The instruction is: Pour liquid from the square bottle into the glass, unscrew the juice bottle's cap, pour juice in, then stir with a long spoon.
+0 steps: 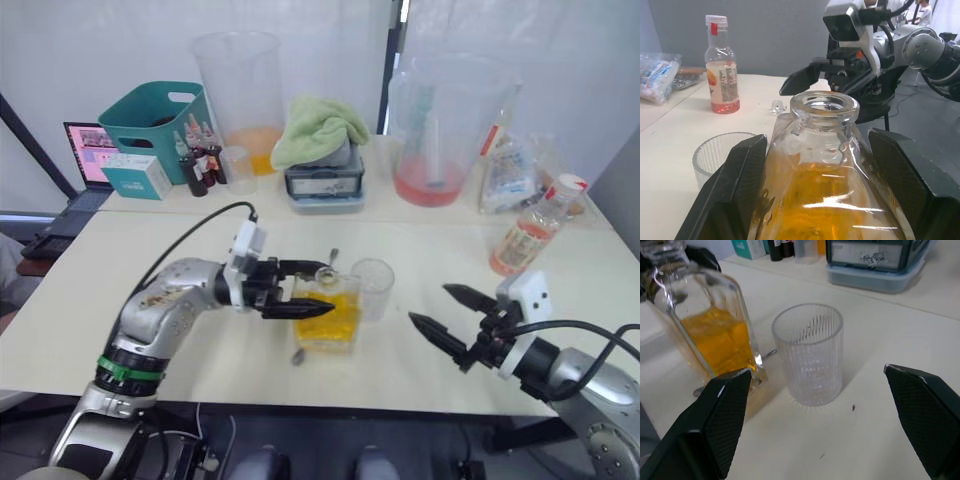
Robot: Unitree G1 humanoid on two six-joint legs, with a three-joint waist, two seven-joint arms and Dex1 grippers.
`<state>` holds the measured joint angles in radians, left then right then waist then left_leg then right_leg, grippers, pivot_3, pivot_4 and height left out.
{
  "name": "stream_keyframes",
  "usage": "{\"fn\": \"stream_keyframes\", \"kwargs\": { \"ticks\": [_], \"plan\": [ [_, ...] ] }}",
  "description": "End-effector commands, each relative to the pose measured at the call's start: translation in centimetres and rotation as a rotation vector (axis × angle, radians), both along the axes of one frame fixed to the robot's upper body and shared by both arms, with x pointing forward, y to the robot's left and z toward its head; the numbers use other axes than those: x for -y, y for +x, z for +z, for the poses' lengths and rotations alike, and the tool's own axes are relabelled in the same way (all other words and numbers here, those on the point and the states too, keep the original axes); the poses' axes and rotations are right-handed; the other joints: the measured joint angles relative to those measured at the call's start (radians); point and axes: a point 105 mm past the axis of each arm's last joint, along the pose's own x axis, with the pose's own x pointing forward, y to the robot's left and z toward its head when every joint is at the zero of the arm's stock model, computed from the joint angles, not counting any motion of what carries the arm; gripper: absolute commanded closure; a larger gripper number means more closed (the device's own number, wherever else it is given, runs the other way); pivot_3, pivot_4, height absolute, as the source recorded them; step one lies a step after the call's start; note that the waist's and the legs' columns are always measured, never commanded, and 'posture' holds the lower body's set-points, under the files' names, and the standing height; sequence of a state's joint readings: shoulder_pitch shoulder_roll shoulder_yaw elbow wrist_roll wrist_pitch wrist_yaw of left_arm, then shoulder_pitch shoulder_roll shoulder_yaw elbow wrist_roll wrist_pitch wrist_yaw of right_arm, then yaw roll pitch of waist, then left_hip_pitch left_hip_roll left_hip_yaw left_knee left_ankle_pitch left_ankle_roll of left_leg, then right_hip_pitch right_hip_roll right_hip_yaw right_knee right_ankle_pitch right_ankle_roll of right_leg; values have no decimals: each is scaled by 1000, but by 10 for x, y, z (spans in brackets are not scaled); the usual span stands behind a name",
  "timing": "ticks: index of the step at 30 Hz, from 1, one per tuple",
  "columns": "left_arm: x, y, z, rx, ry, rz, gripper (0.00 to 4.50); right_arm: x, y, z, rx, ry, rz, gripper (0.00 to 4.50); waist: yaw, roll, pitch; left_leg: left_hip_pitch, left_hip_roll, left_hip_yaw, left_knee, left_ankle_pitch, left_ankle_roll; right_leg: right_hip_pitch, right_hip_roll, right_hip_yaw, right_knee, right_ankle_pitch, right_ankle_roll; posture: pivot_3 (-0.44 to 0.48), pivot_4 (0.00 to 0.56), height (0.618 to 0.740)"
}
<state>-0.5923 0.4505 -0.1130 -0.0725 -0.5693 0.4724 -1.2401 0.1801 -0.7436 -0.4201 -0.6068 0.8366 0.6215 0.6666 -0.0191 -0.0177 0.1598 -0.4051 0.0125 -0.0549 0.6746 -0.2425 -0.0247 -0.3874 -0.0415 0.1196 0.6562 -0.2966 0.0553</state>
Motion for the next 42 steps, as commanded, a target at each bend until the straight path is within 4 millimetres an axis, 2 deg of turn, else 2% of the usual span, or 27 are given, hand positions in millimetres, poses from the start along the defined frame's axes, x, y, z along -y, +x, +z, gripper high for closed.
{"fn": "stream_keyframes", "kwargs": {
  "ticks": [1, 5, 7, 12, 15, 18, 23, 30, 42],
  "plan": [
    [-6, -9, 30, 89, -62, -31, 1728, -2, -1, 6, 40, -12, 10, 0, 1, 0, 0, 0, 0, 0, 0, 0, 0, 0, 0, 0, 0, 0, 0, 0, 150, 740],
    [-30, 2, 32, 98, 6, 40, 1728, -4, 3, 1, 37, -13, 11, 0, 1, -2, 1, 0, 0, 0, 0, 0, 0, 0, 0, 0, 0, 0, 0, 0, 150, 740],
    [-32, 3, 32, 98, 12, 45, 1728, -4, 4, 0, 39, -14, 10, 0, 1, -2, 1, 0, 0, 0, 0, 0, 0, 0, 0, 0, 0, 0, 0, 0, 150, 740],
    [-39, 31, 46, 204, 8, 148, 1728, -10, 6, -2, 46, 7, 11, 0, 9, -5, 3, -1, 0, -1, 1, 0, 0, 0, 0, -1, 0, 0, 0, 0, 150, 740],
    [-38, 36, 48, 226, 2, 156, 1728, -10, 6, -2, 50, 10, 8, 0, 5, -5, 3, -1, 0, -1, 1, 0, 0, 0, 0, -1, 0, 0, 0, 0, 150, 740],
    [-27, 61, 58, 428, -33, 278, 1729, -12, 9, -1, 60, 15, 1, 0, 8, -5, 3, -1, 0, -1, 0, 0, 0, -1, 0, -1, 1, 0, 0, 0, 150, 740],
    [-3, 81, 64, 659, -68, 354, 1729, -15, 10, -1, 62, 20, 0, 0, 9, -6, 4, -2, -1, -1, 1, 0, 0, -1, -1, -1, 0, 0, 0, 0, 150, 740],
    [20, 90, 56, 897, -41, 362, 1729, -18, 11, 0, 69, 33, -4, 0, 6, -7, 4, -2, -3, -2, 0, -1, 1, -1, -2, -1, 2, 1, 0, 0, 150, 740],
    [42, 89, 47, 1120, -1, 348, 1729, -22, 10, 1, 74, 42, -10, 0, 6, -7, 4, -2, -6, -4, 1, -1, 1, -2, -3, 0, 7, 1, 1, 0, 150, 740]
  ]
}}
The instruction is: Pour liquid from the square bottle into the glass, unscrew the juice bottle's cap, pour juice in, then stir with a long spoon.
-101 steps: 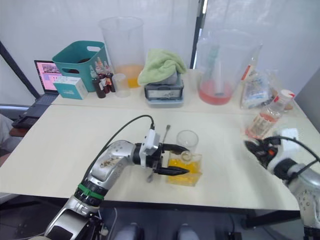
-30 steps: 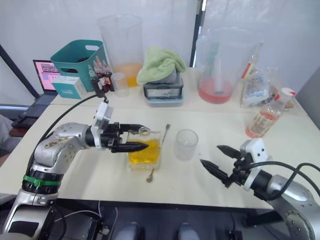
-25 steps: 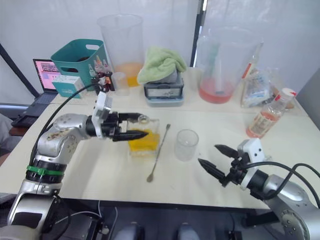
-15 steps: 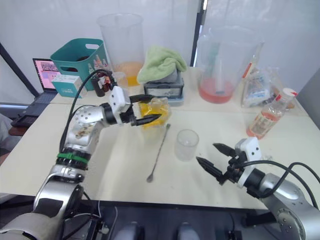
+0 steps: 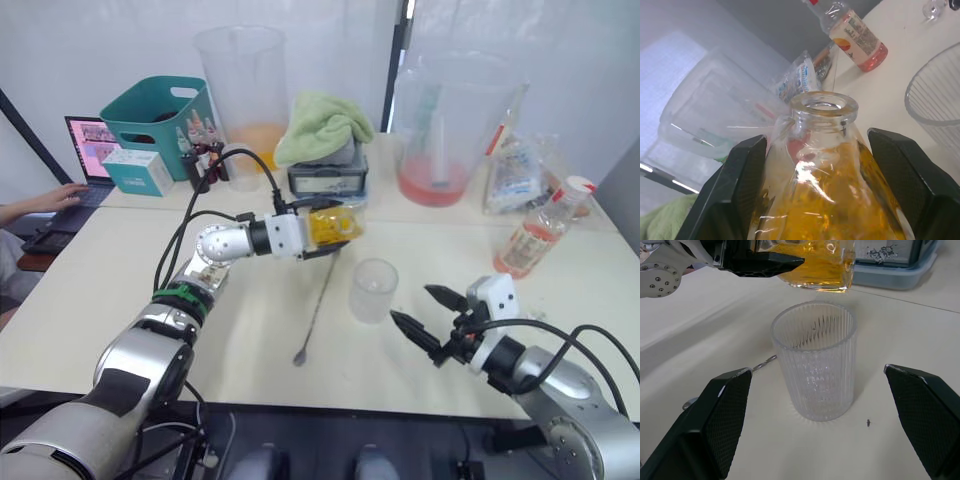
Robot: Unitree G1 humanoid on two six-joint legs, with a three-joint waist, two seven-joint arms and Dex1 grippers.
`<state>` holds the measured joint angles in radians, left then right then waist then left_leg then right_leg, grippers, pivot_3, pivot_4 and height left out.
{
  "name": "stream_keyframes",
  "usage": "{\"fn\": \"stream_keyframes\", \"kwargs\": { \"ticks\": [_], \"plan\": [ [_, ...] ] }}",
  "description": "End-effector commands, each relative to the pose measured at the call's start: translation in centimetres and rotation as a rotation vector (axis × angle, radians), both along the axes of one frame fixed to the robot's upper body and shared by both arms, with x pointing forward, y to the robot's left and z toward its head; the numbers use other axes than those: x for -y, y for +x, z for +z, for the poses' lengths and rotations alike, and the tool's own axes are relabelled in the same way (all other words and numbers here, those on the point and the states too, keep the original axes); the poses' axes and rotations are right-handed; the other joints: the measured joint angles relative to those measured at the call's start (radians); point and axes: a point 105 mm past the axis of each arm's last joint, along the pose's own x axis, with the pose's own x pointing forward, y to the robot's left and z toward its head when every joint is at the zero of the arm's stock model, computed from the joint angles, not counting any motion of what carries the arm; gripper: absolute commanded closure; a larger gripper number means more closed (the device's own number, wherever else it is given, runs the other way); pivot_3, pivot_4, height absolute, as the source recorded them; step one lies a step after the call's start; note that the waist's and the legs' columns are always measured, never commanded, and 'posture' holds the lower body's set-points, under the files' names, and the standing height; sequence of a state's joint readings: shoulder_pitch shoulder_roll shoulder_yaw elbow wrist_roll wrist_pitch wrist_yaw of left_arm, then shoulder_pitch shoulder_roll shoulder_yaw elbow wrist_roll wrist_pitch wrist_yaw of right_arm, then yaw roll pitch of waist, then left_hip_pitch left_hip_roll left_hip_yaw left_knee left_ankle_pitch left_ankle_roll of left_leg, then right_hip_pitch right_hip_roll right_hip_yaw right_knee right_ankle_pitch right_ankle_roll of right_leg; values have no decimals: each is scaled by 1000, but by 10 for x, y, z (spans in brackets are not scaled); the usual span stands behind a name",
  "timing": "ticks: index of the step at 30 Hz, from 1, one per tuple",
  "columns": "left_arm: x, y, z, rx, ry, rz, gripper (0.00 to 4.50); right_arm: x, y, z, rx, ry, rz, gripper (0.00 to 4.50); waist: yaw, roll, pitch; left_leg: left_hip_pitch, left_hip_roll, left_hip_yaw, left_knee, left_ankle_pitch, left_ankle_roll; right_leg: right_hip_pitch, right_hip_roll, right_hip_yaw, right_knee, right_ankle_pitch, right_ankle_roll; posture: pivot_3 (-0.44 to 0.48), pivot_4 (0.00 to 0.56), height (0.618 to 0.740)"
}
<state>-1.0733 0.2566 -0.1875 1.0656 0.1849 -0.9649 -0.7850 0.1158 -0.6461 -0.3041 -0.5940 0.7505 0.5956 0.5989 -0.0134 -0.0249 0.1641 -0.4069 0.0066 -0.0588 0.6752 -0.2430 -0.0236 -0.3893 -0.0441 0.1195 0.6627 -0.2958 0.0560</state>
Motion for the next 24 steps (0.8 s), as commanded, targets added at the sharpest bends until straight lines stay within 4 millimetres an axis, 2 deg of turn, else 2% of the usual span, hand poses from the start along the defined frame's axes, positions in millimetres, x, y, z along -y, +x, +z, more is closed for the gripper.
{"fn": "stream_keyframes", "kwargs": {
  "ticks": [1, 13, 24],
  "plan": [
    [10, -8, 39, 195, -68, -36, 1729, -5, -3, 11, 52, 3, 14, 0, 0, 0, 0, 0, 0, 0, 0, 0, 0, 0, 0, 0, 0, 0, 0, 0, 150, 740],
    [24, -13, 31, 340, 9, -46, 1729, -9, -5, 11, 41, 11, 17, 0, 0, 0, 0, 0, 0, -1, 0, 0, 0, 0, 0, 0, 1, 0, 0, 0, 150, 740],
    [31, -13, 35, 525, 64, -38, 1729, -11, -7, 14, 42, 23, 19, 0, 0, 0, 0, 0, -1, -1, 0, 0, 0, 0, 0, 0, 1, 0, 0, 0, 150, 740]
  ]
}}
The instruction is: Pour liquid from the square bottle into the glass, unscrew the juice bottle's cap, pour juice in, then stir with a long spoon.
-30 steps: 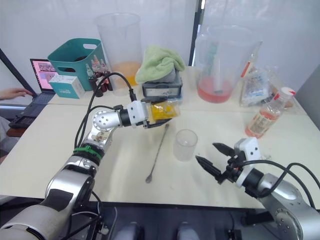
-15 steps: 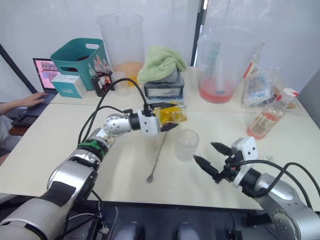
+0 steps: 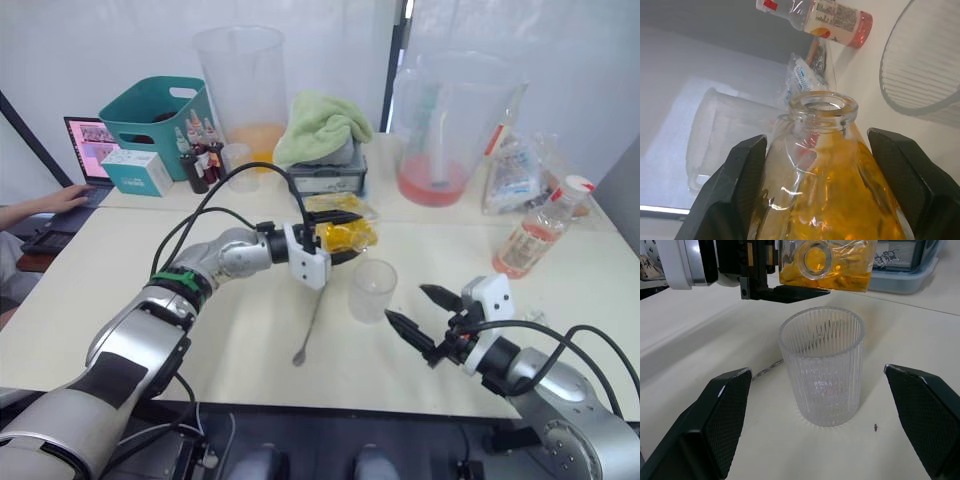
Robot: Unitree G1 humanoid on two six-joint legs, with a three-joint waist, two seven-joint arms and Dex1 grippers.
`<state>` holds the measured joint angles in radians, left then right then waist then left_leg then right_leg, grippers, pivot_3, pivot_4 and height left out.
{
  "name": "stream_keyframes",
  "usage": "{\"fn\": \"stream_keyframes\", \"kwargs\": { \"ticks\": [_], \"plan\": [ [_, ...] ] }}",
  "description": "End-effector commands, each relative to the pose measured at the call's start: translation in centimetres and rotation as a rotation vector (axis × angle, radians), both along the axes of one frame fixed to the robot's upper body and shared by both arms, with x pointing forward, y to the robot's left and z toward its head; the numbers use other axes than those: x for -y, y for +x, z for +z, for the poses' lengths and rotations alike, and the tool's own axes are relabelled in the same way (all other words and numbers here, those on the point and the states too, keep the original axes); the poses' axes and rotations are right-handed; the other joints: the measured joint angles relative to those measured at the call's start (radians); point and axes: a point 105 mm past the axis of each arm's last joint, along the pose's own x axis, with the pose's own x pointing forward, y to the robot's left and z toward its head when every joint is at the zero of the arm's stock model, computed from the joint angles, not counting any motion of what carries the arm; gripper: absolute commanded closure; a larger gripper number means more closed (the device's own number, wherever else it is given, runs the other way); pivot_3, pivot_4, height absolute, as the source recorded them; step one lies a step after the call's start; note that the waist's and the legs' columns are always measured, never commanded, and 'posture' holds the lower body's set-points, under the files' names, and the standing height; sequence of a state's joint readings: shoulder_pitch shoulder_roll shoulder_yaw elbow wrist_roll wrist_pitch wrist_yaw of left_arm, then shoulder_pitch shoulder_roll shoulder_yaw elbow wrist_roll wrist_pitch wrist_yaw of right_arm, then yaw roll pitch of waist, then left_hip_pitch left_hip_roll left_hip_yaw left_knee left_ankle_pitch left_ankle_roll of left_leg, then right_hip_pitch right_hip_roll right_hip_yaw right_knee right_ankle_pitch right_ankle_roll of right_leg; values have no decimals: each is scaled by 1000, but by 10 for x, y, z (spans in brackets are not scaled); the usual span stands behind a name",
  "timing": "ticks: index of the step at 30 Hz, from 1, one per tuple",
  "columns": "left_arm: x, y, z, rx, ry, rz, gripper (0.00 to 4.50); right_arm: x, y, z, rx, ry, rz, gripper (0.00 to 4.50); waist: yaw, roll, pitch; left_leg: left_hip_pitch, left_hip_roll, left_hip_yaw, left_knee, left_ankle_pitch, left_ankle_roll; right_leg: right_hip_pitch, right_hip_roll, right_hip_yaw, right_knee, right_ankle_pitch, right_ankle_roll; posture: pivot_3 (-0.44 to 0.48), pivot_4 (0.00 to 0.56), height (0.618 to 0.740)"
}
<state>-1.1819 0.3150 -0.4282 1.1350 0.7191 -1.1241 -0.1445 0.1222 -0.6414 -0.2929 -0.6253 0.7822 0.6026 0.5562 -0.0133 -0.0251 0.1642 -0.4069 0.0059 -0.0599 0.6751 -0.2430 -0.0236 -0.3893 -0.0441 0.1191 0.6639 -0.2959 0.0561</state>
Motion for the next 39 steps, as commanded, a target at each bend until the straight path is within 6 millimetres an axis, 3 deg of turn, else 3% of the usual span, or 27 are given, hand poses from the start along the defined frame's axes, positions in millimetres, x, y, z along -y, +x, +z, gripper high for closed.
{"fn": "stream_keyframes", "kwargs": {
  "ticks": [1, 23, 39],
  "plan": [
    [11, -10, 44, 157, -106, -77, 1729, -5, -5, 12, 40, 3, 20, 0, 0, 0, 0, 0, 0, 0, 0, 0, 0, 0, 0, 0, 0, 0, 0, 0, 150, 740],
    [25, -12, 45, 348, -61, -114, 1729, -5, -6, 17, 50, 42, 7, 0, 1, 0, 0, 0, 0, 0, 0, 0, 0, 0, 0, 0, 0, 0, 0, 0, 150, 740],
    [28, -9, 43, 385, -38, -111, 1729, -4, -7, 18, 50, 56, -1, 0, 1, 0, 0, 0, 0, 0, 0, 0, 0, 0, 0, 0, 1, 0, 0, 0, 150, 740]
  ]
}}
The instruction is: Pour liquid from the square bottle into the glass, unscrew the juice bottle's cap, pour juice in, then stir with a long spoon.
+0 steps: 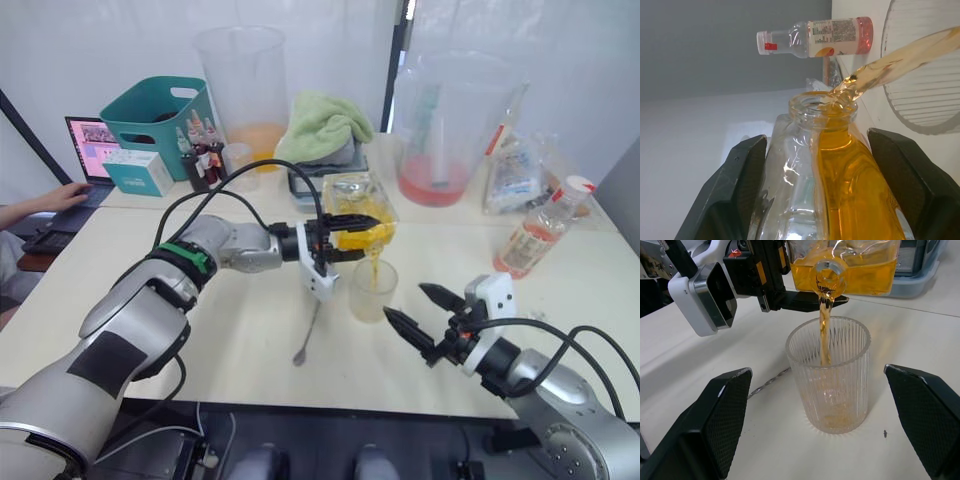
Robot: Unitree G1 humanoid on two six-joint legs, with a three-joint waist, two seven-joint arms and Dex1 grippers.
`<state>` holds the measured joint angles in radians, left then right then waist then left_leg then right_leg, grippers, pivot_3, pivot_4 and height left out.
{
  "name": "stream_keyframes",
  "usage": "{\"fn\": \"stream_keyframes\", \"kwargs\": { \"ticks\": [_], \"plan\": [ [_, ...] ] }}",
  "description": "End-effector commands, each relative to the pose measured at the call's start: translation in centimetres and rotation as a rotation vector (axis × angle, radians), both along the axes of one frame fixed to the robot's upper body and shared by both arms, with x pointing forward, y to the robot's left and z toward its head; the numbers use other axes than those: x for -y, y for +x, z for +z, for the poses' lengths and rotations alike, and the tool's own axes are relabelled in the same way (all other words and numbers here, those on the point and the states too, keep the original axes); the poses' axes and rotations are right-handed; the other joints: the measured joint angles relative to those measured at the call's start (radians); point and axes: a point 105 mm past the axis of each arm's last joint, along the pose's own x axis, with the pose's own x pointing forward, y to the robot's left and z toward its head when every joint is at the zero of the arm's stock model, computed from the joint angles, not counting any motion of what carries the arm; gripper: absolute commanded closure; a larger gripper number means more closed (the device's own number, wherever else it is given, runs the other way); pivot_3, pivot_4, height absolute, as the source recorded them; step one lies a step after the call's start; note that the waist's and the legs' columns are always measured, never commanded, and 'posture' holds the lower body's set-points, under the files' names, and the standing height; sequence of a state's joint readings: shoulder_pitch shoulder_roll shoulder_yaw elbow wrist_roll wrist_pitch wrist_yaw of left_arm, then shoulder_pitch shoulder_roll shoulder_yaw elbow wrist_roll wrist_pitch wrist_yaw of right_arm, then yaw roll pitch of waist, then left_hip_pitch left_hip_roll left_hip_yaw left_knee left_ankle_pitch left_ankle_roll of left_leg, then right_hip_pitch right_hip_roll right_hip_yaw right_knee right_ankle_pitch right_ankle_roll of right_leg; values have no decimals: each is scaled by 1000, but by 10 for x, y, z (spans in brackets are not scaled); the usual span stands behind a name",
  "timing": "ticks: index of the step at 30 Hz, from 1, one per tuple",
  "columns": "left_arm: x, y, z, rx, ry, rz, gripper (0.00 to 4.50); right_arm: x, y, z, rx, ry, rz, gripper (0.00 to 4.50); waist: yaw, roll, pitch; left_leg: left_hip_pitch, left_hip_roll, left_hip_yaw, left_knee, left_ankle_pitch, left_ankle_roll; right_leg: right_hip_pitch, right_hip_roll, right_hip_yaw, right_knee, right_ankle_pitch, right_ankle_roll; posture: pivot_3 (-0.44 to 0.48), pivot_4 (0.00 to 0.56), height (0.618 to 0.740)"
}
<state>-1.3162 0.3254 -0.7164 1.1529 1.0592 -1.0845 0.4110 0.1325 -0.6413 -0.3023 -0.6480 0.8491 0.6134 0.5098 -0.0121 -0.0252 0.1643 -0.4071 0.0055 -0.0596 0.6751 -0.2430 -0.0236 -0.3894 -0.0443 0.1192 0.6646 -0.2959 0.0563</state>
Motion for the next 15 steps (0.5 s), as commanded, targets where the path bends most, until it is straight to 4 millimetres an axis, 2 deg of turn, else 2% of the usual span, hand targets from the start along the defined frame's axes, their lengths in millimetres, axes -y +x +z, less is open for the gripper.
{"fn": "stream_keyframes", "kwargs": {
  "ticks": [1, 15],
  "plan": [
    [8, -3, 39, 79, -113, -36, 1729, -1, -4, 14, 57, 11, 5, 0, 0, 0, 0, 0, 0, 0, 0, 0, 0, 0, 0, 0, 0, 0, 0, 0, 150, 740],
    [6, 1, 39, -139, -205, 2, 1729, 1, -3, 11, 53, 9, -9, 0, 0, 0, 0, 0, 0, 0, 0, 0, 0, 0, 0, 0, 1, 0, 0, 0, 150, 740]
  ]
}}
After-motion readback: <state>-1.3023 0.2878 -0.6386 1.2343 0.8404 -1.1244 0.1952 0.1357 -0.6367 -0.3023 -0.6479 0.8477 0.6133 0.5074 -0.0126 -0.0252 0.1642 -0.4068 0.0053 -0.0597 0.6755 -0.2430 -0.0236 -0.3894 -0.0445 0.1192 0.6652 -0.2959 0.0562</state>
